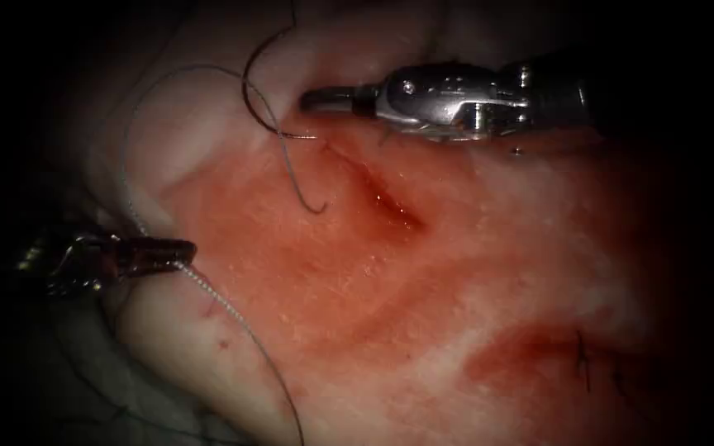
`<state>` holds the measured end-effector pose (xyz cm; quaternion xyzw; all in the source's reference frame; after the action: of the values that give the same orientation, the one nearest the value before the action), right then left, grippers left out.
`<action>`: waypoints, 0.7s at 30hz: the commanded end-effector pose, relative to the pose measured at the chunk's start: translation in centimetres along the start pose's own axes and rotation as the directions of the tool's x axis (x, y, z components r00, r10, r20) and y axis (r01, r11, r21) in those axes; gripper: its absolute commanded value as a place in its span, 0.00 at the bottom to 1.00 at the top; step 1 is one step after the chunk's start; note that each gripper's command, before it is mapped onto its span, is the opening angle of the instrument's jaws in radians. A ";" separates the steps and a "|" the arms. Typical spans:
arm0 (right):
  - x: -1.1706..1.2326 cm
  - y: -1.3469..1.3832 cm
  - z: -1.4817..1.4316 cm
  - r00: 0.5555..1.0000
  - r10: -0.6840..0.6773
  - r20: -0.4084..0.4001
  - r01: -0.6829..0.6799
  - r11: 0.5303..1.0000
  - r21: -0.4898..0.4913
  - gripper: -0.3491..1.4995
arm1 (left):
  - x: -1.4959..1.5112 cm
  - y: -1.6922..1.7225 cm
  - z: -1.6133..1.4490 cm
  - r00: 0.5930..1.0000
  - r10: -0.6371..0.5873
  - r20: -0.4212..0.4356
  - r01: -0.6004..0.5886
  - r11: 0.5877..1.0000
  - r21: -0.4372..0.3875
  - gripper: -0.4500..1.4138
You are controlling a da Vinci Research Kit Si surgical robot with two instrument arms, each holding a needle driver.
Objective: Wound Closure
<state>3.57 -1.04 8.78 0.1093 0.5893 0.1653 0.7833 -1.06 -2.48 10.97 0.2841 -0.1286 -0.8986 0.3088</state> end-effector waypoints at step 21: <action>0.27 -0.34 0.33 0.988 0.046 -0.149 -0.035 0.996 0.076 0.00 | -0.21 0.00 1.46 0.990 -0.131 -0.050 0.132 0.991 0.020 0.00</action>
<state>3.93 -1.21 8.47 0.1353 0.6512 0.1686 0.7274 -1.76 -2.22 12.21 0.3164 -0.1137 -0.9083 0.2489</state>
